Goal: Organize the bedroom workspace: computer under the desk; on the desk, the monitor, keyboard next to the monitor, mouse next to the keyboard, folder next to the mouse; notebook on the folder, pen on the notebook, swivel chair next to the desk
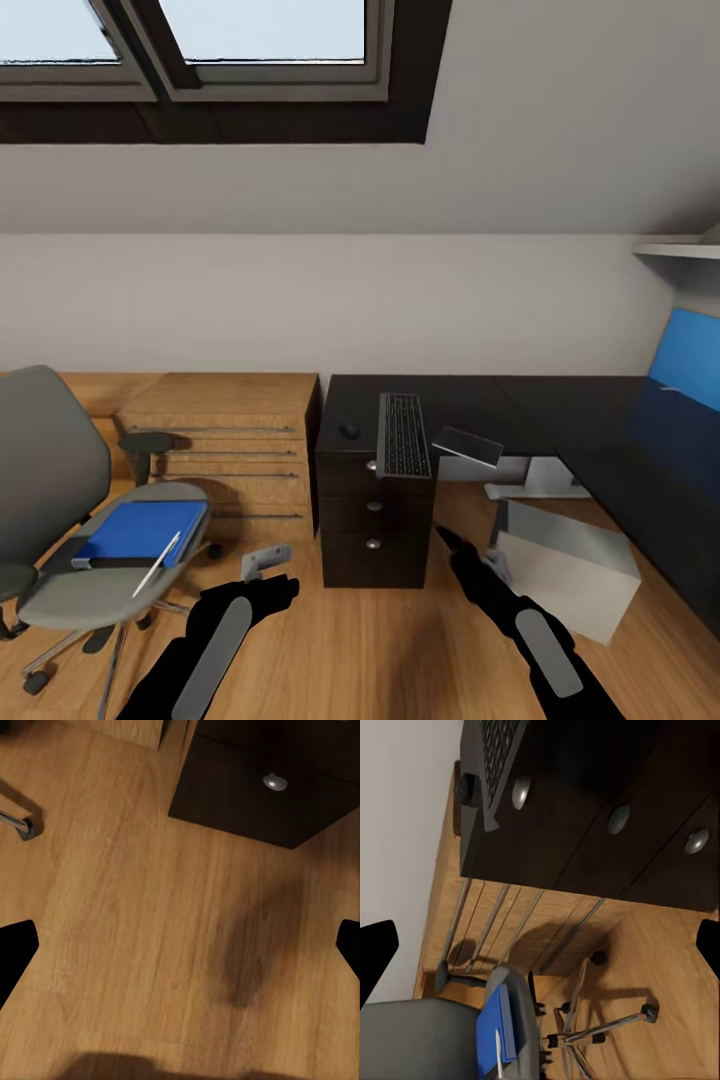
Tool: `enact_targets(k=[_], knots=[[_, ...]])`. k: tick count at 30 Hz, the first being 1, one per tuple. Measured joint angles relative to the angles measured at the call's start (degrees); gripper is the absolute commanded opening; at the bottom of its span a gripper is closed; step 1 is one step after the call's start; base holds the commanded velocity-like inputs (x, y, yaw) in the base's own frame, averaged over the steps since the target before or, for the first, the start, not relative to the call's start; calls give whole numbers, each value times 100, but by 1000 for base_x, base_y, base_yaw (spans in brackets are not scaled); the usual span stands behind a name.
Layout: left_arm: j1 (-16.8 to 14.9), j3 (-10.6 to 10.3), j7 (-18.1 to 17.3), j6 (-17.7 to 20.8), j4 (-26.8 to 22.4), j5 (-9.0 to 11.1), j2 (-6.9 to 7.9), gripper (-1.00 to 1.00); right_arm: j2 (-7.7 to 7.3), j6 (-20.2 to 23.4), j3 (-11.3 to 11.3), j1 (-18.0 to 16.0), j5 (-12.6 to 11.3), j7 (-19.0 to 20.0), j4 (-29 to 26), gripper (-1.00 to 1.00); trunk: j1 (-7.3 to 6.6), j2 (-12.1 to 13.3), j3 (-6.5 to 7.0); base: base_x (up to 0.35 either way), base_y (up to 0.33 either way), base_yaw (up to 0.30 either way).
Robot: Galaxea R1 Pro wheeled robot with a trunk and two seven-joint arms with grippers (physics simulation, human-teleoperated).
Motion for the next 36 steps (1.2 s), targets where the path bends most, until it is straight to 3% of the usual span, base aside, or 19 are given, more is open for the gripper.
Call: enact_targets(k=[9,12,18,24,27,28,36], knots=[[0,-8,0,-2,4,1,0,100,-45,17,-28,-1,-76,-10,85,100,198,-361,-162,0,0,0],[0,-10,-1,-1,4,0,0,100,-45,20,-38,-2,-212,-12,91,100,264,-481,-215,0,0,0],[0,-11,-2,1,3,1,0,100,-57,203,-16,0,-719,-11,93,100,395,-722,-323,0,0,0],[0,-55,-2,2,7,6,0,100,-61,804,-38,1,-1188,-8,87,100,527,-963,-431,0,0,0],[0,-249,-4,4,8,10,0,100,-63,1147,-30,1,-1886,-10,84,100,572,-1045,-467,0,0,0],[0,-295,-5,5,8,9,0,100,-62,1165,-26,0,-1972,-9,80,100,572,-1045,-467,0,0,0],[0,-418,-23,-17,168,0,8,100,-37,1143,25,1,-2073,1,-62,100,571,-1045,-467,20,0,0]])
